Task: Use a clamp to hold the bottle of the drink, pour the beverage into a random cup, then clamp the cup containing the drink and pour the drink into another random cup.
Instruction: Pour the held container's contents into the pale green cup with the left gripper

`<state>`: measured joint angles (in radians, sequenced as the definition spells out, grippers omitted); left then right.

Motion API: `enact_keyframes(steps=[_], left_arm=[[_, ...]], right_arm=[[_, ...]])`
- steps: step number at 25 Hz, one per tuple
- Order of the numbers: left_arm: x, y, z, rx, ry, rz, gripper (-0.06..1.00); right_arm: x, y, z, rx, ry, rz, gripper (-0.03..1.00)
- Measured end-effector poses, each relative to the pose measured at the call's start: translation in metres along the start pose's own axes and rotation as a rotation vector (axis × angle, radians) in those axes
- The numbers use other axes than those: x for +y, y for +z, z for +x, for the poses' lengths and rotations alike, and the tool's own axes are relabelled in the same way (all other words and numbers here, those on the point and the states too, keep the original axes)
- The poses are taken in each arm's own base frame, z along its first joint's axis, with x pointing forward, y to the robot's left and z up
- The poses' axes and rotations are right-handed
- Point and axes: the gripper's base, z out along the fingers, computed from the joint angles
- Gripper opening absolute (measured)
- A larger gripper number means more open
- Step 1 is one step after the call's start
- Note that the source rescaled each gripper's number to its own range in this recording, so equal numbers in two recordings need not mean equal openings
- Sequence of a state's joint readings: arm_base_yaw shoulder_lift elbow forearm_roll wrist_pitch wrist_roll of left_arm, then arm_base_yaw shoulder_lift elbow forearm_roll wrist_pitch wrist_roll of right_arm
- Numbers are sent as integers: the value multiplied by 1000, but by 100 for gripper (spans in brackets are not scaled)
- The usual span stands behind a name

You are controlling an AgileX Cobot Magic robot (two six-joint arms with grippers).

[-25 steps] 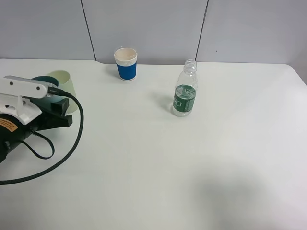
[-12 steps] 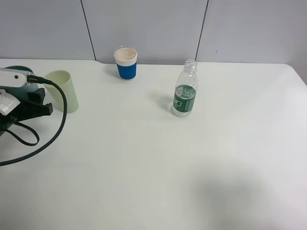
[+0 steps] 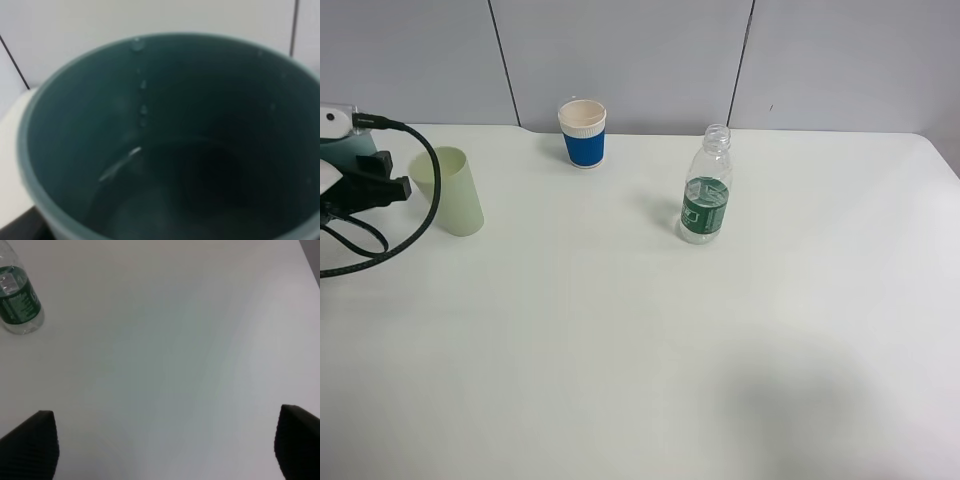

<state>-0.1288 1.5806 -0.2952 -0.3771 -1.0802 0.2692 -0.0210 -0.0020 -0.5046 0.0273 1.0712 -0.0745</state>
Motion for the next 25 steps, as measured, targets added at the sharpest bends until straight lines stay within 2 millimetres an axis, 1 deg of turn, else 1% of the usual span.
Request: enact_keyframes(steps=[5,14,18,25], left_arm=[[-1,11,-11,-37,45,5,2],[-12,37,-30,16,276,66,2],[-14,42,-36,21,344,79,2],[-16,46,-38,36,475,92,2]], right_arm=[[0,0,0,0,0,0,82],[0,0,0,0,0,0,82],[0,0,0,0,0,0,82],[0,0,0,0,0,0,82]])
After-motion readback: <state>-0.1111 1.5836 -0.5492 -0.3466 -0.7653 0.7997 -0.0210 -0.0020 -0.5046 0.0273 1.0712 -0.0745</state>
